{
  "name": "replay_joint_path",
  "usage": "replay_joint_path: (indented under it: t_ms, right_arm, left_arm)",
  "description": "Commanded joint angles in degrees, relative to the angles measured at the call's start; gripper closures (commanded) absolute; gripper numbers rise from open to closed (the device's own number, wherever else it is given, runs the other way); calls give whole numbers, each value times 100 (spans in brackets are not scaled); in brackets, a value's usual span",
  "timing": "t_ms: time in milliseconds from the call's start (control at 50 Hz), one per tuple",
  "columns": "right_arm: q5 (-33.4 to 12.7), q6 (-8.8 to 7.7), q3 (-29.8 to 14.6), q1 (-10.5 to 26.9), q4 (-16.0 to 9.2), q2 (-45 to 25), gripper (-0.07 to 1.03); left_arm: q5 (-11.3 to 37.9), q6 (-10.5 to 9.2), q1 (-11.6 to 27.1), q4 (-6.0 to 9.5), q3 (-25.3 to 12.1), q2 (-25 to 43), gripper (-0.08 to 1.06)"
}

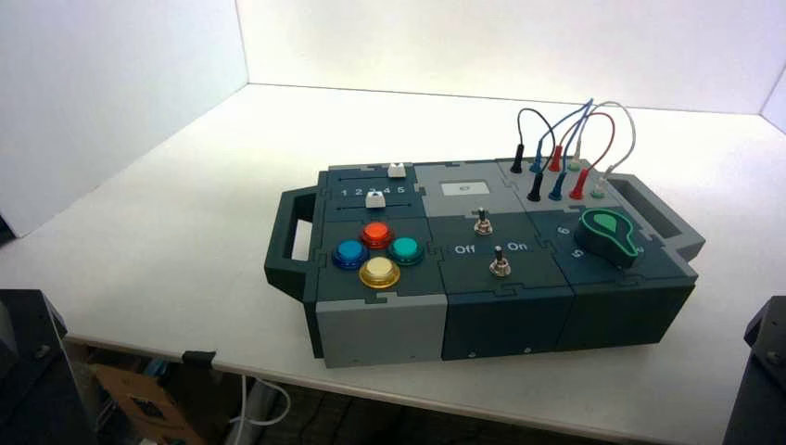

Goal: Close right gripper.

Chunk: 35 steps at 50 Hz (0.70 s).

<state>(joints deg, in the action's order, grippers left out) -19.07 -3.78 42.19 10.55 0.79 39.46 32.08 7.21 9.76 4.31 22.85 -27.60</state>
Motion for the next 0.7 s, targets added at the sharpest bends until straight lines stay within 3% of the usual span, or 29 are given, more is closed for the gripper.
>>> replay_joint_path:
  t_ms: [20,140,300,700]
  right_arm:
    - [62,-35,-79,-9,35,62,72]
    - [53,-44,-97,-9,193,62,100]
    - [26,-44,-132,-9,404,44,98]
    - [-9,-35,-149,-9,431,35,98]
  left_arm:
    - [-62,9,0,9,-123,-26,-4]
    - [-70,18,0,0,-132,0,-5]
    - [-62,18,0,-9,-158,18,-5]
    - [-62,26,0,-9,-229,132,-5]
